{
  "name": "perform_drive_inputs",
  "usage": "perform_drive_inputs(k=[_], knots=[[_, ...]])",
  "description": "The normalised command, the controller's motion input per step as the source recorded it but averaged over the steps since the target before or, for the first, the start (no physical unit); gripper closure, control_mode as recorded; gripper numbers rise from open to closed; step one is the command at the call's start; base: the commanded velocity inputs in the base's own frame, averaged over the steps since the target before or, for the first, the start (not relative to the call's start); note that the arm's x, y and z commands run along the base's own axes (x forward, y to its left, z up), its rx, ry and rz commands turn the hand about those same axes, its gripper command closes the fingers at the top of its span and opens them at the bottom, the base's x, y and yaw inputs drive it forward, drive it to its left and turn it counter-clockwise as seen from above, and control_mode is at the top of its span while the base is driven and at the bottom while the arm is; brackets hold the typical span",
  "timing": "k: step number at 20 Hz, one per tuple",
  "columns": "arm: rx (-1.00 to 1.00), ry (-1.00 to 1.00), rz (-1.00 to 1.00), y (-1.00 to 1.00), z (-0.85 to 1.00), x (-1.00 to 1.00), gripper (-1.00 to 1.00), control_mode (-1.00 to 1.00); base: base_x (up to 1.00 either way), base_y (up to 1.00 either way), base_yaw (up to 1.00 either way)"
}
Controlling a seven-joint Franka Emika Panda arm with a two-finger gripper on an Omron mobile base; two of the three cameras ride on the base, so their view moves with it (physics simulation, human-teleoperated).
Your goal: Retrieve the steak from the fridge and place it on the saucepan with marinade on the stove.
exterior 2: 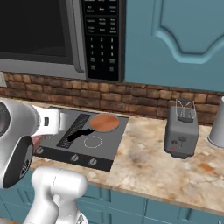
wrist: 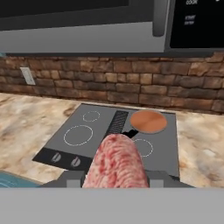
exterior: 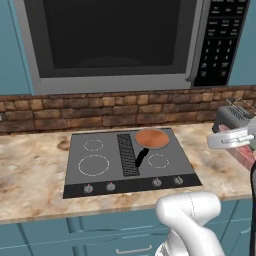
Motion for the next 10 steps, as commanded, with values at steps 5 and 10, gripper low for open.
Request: perform_drive_inputs(k=[5,10], knots=[[0.0,0.0,0.0,0.0,-0.42,0.34,1.0,-1.0,0.0,0.0,0.0],[0.0,0.01,0.0,0.0,-0.15,0.34,1.0,-1.0,0.0,0.0,0.0]])
